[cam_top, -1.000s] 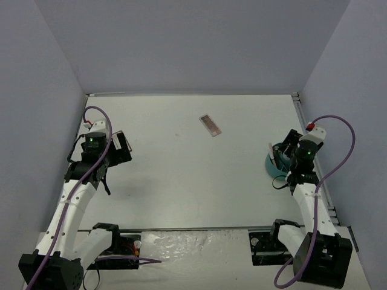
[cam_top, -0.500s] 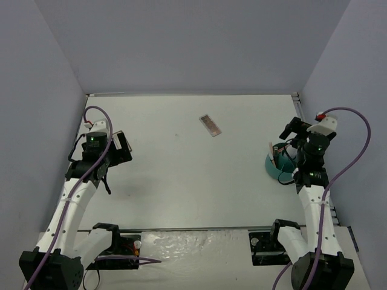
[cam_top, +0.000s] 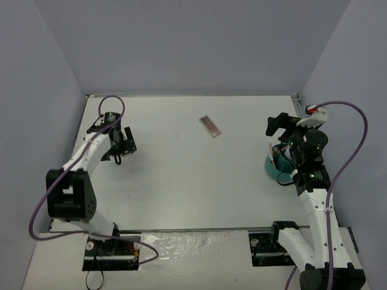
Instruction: Organize the makeup
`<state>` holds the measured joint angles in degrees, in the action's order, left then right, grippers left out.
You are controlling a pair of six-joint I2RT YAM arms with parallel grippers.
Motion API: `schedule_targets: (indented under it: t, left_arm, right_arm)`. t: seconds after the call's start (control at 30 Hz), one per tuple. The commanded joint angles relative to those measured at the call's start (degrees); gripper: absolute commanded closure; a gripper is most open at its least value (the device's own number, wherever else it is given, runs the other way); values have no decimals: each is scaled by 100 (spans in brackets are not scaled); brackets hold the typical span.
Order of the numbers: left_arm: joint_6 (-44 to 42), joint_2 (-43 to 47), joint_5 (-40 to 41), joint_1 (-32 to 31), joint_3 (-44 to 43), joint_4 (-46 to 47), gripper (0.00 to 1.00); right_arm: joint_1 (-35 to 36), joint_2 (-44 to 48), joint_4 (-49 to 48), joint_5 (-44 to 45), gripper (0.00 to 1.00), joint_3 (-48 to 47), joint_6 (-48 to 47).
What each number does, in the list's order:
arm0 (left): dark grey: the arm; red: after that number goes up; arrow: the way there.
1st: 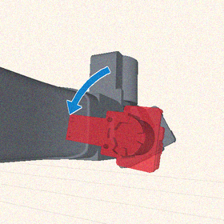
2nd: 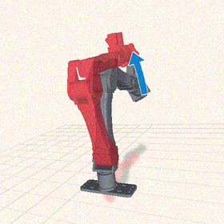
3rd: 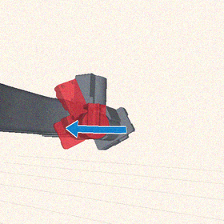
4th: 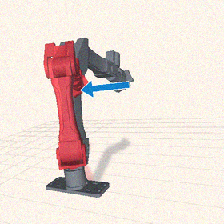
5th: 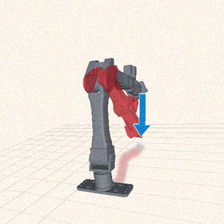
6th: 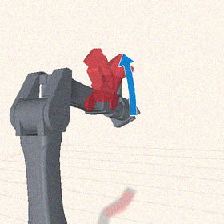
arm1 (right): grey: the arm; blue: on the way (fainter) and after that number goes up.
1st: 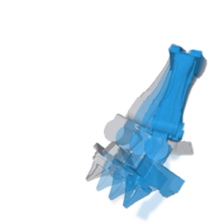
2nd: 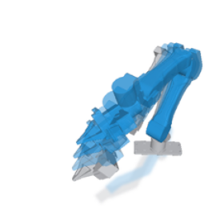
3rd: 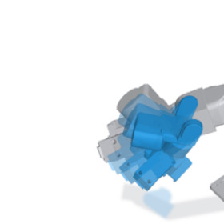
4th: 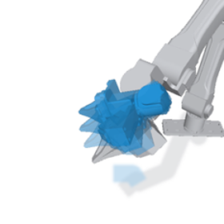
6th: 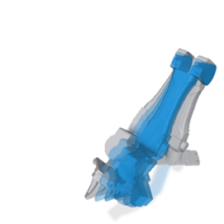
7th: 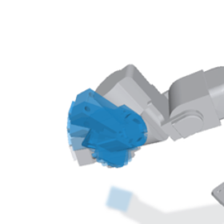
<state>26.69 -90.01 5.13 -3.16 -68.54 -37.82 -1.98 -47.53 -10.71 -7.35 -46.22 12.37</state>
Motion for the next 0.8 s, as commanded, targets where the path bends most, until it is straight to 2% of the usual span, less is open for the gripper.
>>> schedule_targets:
  t: [0.0, 0.17, 0.23, 0.5, 0.77]
  left_arm:
    - [197, -947, -109, 289, -1221, -139, 3]
    - [160, -1975, -48, 289, -2139, -497, 3]
    - [178, -2293, -49, 500, -2435, -637, 3]
    - [222, -2704, -206, 710, -2454, -376, 3]
    - [188, -3056, -163, 737, -2566, -270, 14]
  right_arm:
    - [386, 215, -345, -39, 0, -118, -178]
    - [617, 326, -358, -46, 0, 2, -269]
    - [673, 359, -344, 6, 0, 34, -315]
    - [796, 333, -352, 6, 0, 69, -402]
    - [822, 271, -361, -37, 0, 86, -411]
